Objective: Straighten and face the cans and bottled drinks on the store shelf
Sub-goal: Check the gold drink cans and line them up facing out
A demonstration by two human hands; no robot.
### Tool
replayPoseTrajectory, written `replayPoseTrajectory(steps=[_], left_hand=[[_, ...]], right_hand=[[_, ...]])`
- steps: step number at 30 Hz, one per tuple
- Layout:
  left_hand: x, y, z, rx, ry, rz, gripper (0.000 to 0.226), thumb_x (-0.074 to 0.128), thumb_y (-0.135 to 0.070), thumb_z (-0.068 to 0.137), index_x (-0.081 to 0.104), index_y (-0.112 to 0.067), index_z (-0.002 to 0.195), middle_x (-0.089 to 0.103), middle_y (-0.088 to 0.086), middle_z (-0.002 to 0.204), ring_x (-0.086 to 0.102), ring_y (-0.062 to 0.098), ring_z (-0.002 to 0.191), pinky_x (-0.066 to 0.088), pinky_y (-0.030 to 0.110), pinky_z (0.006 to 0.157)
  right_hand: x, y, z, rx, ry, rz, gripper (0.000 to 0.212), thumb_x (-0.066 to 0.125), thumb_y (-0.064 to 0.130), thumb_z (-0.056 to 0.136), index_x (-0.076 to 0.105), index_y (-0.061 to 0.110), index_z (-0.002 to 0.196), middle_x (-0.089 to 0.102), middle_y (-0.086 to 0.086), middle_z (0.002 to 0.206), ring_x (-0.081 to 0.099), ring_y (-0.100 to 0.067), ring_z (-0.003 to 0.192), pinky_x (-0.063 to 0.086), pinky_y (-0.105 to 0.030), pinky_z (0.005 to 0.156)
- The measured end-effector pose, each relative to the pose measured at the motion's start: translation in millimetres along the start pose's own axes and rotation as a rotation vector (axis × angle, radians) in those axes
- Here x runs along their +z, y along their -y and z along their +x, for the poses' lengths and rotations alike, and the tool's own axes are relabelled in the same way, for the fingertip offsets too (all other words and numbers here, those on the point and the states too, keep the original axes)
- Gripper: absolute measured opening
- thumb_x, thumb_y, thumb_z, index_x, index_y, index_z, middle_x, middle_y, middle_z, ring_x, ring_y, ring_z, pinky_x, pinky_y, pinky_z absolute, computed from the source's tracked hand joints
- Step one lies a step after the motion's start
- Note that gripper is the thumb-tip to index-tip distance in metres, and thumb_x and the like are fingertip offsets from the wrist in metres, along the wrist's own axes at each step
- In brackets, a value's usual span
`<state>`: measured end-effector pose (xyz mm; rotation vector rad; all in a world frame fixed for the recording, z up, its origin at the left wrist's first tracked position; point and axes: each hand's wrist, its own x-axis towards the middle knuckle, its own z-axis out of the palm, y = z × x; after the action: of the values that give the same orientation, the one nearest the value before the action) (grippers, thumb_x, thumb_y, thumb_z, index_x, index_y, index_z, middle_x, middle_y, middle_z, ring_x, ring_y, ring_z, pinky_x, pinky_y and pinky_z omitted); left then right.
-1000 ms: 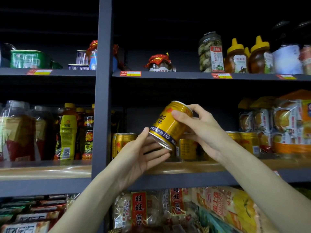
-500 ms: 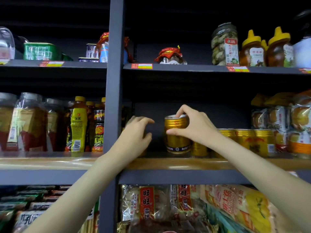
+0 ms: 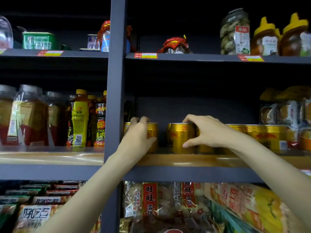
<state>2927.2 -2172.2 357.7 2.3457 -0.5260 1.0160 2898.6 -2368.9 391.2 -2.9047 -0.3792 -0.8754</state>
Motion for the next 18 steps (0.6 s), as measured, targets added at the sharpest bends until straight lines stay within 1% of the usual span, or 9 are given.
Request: replayPoseTrajectory(steps=[2, 6, 8, 10, 13, 15, 18], left_hand=[[0, -1, 0, 0.007, -0.01, -0.006, 0.055, 0.065, -0.021, 0.086, 0.039, -0.013, 0.133, 0.038, 0.011, 0.133, 0.049, 0.029, 0.114, 0.043, 0.028, 0.09], [-3, -1, 0, -0.024, -0.007, -0.058, 0.053, 0.064, -0.019, 0.086, 0.039, -0.015, 0.133, 0.039, 0.01, 0.133, 0.049, 0.026, 0.111, 0.039, 0.023, 0.083], [-5, -2, 1, -0.045, 0.021, -0.087, 0.052, 0.062, -0.019, 0.087, 0.037, -0.017, 0.133, 0.042, 0.009, 0.129, 0.048, 0.021, 0.102, 0.037, 0.021, 0.079], [-7, -1, 1, -0.034, 0.052, -0.107, 0.051, 0.062, -0.018, 0.088, 0.036, -0.018, 0.132, 0.05, 0.008, 0.123, 0.047, 0.015, 0.096, 0.04, 0.02, 0.076], [-6, -1, 0, -0.023, 0.061, -0.118, 0.053, 0.063, -0.021, 0.087, 0.036, -0.019, 0.132, 0.049, 0.008, 0.124, 0.049, 0.018, 0.104, 0.042, 0.022, 0.079], [-5, -2, -1, -0.021, 0.05, -0.126, 0.057, 0.065, -0.023, 0.085, 0.034, -0.02, 0.132, 0.046, 0.008, 0.125, 0.047, 0.016, 0.101, 0.042, 0.022, 0.081], [-5, -4, -3, -0.028, 0.03, -0.133, 0.061, 0.068, -0.027, 0.082, 0.033, -0.021, 0.133, 0.043, 0.008, 0.127, 0.047, 0.016, 0.099, 0.043, 0.023, 0.083]], right_hand=[[3, 1, 7, 0.018, 0.007, -0.047, 0.061, 0.07, 0.049, 0.077, 0.042, 0.029, 0.127, 0.053, 0.005, 0.126, 0.042, -0.019, 0.122, 0.03, -0.042, 0.104], [13, 4, 20, 0.07, 0.002, -0.179, 0.065, 0.068, 0.049, 0.079, 0.04, 0.025, 0.133, 0.053, -0.002, 0.129, 0.036, -0.025, 0.129, 0.025, -0.048, 0.107], [15, 5, 23, 0.084, 0.009, -0.217, 0.066, 0.067, 0.048, 0.08, 0.04, 0.024, 0.135, 0.052, -0.002, 0.131, 0.036, -0.026, 0.13, 0.023, -0.05, 0.108], [14, 3, 25, 0.075, -0.004, -0.198, 0.066, 0.067, 0.048, 0.081, 0.04, 0.025, 0.137, 0.05, -0.002, 0.135, 0.036, -0.025, 0.132, 0.017, -0.052, 0.112], [8, 4, 27, -0.025, -0.039, -0.074, 0.066, 0.066, 0.039, 0.085, 0.036, 0.03, 0.142, 0.041, -0.001, 0.146, 0.031, -0.022, 0.138, 0.006, -0.05, 0.116], [3, 7, 28, -0.092, -0.004, -0.053, 0.062, 0.064, 0.032, 0.088, 0.035, 0.032, 0.142, 0.041, 0.001, 0.147, 0.031, -0.022, 0.138, 0.009, -0.046, 0.116], [0, 4, 33, -0.087, 0.068, -0.125, 0.057, 0.061, 0.024, 0.091, 0.036, 0.03, 0.142, 0.044, 0.001, 0.143, 0.033, -0.023, 0.135, 0.018, -0.045, 0.115]])
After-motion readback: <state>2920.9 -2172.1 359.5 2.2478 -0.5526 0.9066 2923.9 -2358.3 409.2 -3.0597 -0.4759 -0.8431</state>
